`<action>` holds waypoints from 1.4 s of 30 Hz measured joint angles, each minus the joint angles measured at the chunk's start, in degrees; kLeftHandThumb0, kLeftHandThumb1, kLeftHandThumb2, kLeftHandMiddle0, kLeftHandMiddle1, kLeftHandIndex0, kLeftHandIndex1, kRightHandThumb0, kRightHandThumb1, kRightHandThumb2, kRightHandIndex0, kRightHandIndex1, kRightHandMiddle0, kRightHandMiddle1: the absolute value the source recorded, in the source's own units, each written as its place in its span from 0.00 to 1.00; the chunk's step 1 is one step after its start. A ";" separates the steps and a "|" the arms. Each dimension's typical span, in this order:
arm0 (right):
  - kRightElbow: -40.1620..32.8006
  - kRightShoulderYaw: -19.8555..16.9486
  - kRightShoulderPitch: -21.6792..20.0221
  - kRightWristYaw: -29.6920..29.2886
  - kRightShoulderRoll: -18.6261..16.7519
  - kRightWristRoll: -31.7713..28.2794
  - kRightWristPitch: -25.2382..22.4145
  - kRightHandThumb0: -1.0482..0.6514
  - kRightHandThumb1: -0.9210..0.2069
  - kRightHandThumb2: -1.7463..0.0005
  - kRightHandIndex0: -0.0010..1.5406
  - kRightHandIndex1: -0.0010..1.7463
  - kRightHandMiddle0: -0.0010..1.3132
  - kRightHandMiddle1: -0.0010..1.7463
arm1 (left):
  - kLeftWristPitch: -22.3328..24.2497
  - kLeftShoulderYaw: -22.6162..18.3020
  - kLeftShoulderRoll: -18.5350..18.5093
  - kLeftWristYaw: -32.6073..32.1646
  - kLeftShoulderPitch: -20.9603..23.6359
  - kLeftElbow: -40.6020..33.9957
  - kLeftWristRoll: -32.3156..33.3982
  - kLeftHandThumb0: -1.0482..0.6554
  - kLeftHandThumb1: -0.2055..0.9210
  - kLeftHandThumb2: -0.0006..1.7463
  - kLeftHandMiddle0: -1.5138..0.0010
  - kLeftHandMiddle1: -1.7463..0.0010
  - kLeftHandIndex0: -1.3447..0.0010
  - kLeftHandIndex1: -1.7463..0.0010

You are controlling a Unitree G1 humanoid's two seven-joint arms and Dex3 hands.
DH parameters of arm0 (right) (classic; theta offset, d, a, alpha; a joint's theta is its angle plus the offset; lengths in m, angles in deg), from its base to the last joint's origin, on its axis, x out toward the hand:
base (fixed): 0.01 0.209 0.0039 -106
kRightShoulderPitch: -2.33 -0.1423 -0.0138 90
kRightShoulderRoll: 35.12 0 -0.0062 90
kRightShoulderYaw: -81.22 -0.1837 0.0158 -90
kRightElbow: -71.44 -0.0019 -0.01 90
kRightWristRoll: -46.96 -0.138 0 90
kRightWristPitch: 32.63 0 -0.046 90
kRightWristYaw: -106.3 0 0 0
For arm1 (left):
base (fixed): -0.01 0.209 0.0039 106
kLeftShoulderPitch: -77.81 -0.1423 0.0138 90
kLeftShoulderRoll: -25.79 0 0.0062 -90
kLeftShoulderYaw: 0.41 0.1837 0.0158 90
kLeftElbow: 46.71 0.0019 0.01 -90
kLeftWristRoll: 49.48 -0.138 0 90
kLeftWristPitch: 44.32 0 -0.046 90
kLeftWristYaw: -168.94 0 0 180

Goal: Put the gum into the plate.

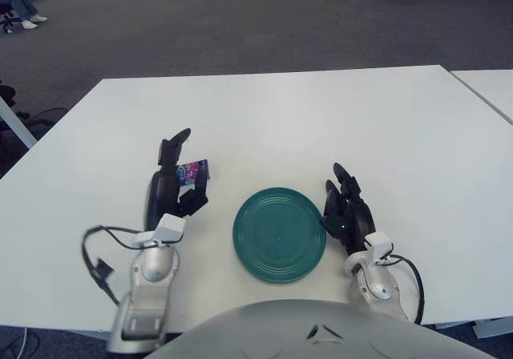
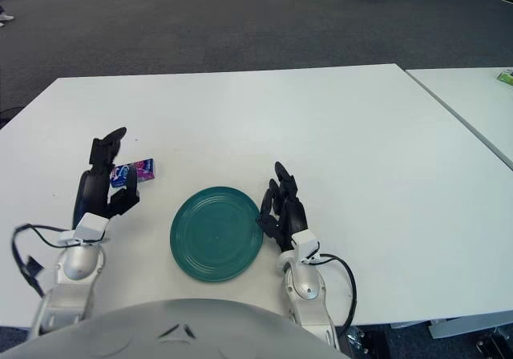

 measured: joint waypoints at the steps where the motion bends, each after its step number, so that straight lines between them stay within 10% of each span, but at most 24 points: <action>1: -0.03 -0.09 -0.01 0.12 0.01 -0.02 -0.07 0.24 0.00 0.44 0.05 0.00 0.00 0.11 | -0.56 -0.46 -1.87 0.13 0.49 0.62 -1.58 0.06 1.00 0.39 0.74 0.98 1.00 0.43; 17: -0.80 -0.30 0.02 0.82 0.18 0.05 -0.95 0.24 0.00 0.44 0.05 0.00 0.00 0.11 | 0.26 2.40 -20.07 16.42 12.32 10.26 -13.90 0.00 1.00 0.28 0.81 1.00 1.00 0.50; 42: -2.33 -1.27 0.19 1.79 0.45 0.03 -2.93 0.23 0.00 0.45 0.03 0.00 0.00 0.14 | -2.96 10.08 -22.30 18.43 23.15 31.96 -11.37 0.00 1.00 0.27 0.92 1.00 1.00 0.59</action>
